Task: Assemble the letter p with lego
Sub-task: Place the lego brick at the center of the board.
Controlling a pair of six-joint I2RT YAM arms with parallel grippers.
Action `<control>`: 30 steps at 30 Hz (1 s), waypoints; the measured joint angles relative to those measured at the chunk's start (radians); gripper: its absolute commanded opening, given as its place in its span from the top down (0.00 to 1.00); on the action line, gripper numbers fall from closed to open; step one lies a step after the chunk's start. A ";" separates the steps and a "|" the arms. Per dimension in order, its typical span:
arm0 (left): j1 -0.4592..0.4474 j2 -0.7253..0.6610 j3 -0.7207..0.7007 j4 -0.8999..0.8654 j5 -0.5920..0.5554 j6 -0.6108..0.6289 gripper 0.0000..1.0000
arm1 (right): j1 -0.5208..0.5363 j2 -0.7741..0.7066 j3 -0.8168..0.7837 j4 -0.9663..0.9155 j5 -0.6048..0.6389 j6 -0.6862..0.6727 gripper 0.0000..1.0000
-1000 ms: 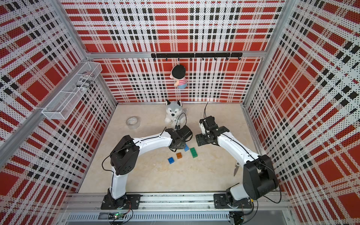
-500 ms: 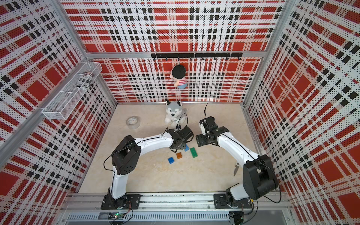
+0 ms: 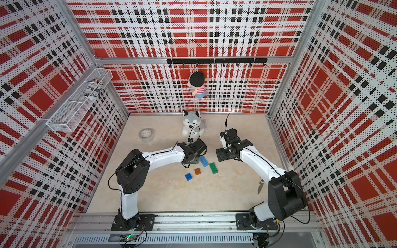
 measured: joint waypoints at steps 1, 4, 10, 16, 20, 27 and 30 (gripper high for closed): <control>0.009 -0.007 -0.009 0.000 -0.001 0.003 0.96 | 0.000 0.000 0.000 0.000 0.000 0.000 0.20; 0.026 -0.022 -0.026 -0.002 -0.001 0.009 0.94 | 0.000 0.000 0.000 0.000 0.000 0.000 0.20; 0.031 -0.026 -0.029 -0.001 0.000 0.016 0.74 | 0.000 0.000 0.000 0.000 0.000 0.000 0.18; 0.031 -0.022 -0.026 -0.031 0.016 0.037 0.33 | 0.000 0.000 0.000 0.000 0.000 0.000 0.17; 0.031 -0.022 -0.009 -0.070 0.019 0.045 0.20 | 0.000 0.000 0.000 0.000 0.000 0.000 0.17; 0.031 -0.054 0.053 -0.108 -0.006 0.061 0.02 | -0.004 0.000 0.000 0.000 0.002 -0.001 0.18; 0.030 -0.120 0.048 -0.113 -0.026 0.072 0.01 | -0.004 0.002 0.000 -0.001 0.000 -0.007 0.19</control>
